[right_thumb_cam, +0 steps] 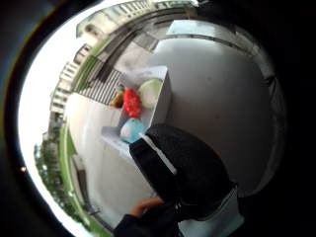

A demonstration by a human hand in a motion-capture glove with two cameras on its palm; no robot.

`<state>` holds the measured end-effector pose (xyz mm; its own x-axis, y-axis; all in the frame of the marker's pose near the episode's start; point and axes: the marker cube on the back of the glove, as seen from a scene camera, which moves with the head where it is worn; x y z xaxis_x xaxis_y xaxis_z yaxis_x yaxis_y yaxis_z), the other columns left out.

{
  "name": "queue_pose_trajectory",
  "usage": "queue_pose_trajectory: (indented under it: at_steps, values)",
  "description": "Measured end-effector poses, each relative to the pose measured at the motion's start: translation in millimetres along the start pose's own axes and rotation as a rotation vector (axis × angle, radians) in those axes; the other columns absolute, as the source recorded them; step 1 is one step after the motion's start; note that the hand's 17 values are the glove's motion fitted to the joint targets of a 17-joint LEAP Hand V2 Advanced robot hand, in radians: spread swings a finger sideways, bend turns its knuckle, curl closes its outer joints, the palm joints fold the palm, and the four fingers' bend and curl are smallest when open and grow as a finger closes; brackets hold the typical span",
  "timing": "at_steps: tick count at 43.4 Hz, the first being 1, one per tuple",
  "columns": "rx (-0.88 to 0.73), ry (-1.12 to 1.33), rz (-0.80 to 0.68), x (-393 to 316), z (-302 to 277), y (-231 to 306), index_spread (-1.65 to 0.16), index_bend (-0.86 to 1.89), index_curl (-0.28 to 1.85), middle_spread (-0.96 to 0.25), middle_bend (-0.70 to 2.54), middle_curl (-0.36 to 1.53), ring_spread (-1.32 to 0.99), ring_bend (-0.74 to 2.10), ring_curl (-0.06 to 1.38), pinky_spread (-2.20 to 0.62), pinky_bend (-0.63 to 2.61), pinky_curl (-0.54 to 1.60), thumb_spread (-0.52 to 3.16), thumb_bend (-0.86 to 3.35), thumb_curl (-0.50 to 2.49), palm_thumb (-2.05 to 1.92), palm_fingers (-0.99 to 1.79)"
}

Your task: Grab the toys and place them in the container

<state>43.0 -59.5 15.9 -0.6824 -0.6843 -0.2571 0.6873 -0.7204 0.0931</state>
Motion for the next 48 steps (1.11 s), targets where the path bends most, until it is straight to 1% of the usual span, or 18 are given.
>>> queue_pose_trajectory:
  at_steps: [1,3,8,14,20,24,34,48]
  values:
    - [-0.003,0.042,0.09,18,1,5,-0.3,0.19,0.27,-0.03,0.16,0.47,-0.13,0.29,0.32,-0.06,0.87,0.31,1.18,-0.08,0.32,-0.11,-0.09]
    - [-0.008,0.068,0.16,45,4,13,-0.3,0.19,0.28,-0.03,0.17,0.46,-0.13,0.28,0.32,-0.06,0.85,0.3,1.18,-0.08,0.3,-0.12,-0.09]
    - [-0.034,0.072,0.208,97,16,34,-0.3,0.19,0.3,-0.04,0.17,0.44,-0.15,0.24,0.31,-0.05,0.81,0.29,1.18,-0.08,0.26,-0.12,-0.07]
    - [-0.062,0.081,0.279,137,28,53,-0.3,0.19,0.32,-0.05,0.17,0.43,-0.16,0.21,0.31,-0.06,0.76,0.28,1.19,-0.08,0.23,-0.12,-0.06]
    - [-0.054,0.106,0.352,183,42,69,-0.3,0.18,0.33,-0.05,0.17,0.41,-0.18,0.19,0.31,-0.06,0.73,0.28,1.19,-0.07,0.2,-0.1,-0.06]
    - [-0.065,0.066,0.384,211,55,82,-0.3,0.19,0.34,-0.05,0.18,0.41,-0.18,0.18,0.31,-0.06,0.7,0.28,1.19,-0.07,0.19,-0.1,-0.05]
    - [-0.09,0.002,0.424,245,74,107,-0.31,0.19,0.37,-0.06,0.18,0.4,-0.2,0.18,0.3,-0.06,0.66,0.29,1.21,-0.07,0.16,-0.1,-0.04]
    - [-0.078,0.007,0.429,253,74,123,-0.31,0.19,0.39,-0.06,0.19,0.4,-0.22,0.17,0.28,-0.07,0.64,0.3,1.21,-0.06,0.14,-0.1,-0.04]
